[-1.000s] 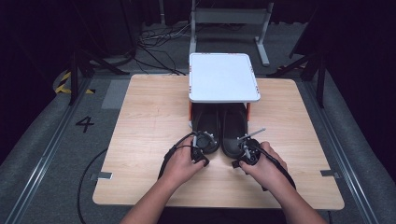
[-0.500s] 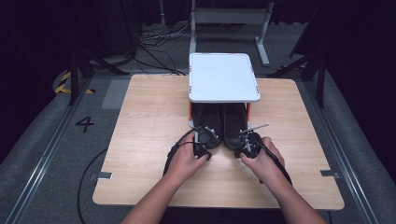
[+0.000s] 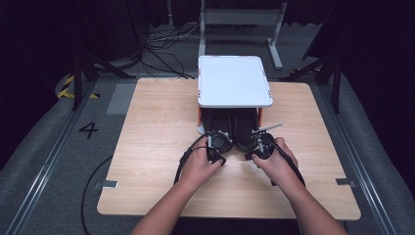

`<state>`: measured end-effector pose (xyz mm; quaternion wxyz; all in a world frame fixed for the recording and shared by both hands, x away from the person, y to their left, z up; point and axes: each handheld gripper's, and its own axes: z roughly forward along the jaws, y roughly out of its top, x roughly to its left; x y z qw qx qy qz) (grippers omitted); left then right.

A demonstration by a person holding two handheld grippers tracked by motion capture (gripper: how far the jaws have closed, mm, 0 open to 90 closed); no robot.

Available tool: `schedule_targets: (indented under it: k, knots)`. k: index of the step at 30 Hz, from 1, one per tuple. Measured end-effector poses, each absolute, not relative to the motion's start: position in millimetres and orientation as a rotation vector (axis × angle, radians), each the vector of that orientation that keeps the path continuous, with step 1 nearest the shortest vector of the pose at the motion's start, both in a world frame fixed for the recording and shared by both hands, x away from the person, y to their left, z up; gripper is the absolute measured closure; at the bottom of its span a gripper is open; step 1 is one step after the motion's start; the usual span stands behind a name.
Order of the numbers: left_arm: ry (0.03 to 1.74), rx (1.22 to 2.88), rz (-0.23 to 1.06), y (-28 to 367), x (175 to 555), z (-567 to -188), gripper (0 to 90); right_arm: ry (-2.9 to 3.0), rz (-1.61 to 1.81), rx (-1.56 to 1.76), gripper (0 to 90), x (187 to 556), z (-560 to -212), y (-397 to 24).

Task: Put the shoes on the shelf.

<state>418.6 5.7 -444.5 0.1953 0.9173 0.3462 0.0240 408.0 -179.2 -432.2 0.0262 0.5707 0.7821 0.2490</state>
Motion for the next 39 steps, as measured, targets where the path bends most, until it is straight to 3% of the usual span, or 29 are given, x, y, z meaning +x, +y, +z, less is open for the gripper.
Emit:
schedule_targets:
  k: [20,28,34,39]
  knots:
    - [1.121,2.515,0.164,7,434,-442,70.5,2.426,0.716,1.807,86.3,436,-434,-172]
    - [1.132,2.463,0.213,6,451,-434,66.9,2.353,0.696,1.814,86.2,460,-428,-173]
    - [1.130,2.466,0.183,6,455,-432,66.8,2.340,0.641,1.829,85.4,476,-433,-176]
    - [1.129,2.455,0.205,13,451,-431,63.3,2.381,0.671,1.844,82.6,465,-431,-179]
